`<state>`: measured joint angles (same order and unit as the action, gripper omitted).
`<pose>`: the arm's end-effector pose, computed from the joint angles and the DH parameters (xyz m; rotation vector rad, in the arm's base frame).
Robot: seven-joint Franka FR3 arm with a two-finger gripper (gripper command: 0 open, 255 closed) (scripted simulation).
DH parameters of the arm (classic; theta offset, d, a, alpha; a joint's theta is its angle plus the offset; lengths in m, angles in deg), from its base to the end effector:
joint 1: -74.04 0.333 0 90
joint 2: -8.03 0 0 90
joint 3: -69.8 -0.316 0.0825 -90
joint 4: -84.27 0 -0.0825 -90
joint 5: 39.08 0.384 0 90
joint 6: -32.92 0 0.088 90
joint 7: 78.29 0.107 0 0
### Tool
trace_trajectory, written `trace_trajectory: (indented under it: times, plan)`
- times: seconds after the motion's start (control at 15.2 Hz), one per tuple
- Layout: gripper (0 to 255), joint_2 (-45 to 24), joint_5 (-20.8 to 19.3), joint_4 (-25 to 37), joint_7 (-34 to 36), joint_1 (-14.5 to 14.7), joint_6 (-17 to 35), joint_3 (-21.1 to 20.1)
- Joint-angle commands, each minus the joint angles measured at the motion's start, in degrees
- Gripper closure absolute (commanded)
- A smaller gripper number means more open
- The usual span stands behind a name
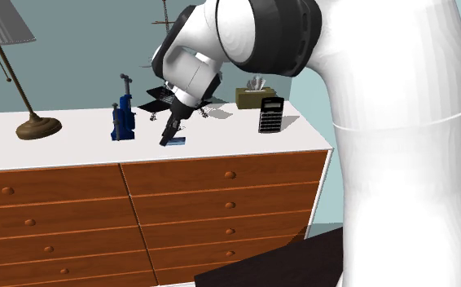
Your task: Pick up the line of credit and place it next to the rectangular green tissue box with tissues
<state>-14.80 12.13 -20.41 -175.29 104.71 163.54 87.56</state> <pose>0.6278 0.1791 0.3378 -2.0893 -1.7172 -0.6319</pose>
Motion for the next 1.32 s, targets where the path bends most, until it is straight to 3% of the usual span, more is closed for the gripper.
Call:
trace_trajectory:
  times: [0.0,1.25]
  plan:
    - [255,0.98,-0.94,0.14,1.07,0.23,-0.75,0.34]
    - [255,7.09,-8.28,5.44,10.28,1.21,-9.13,2.58]
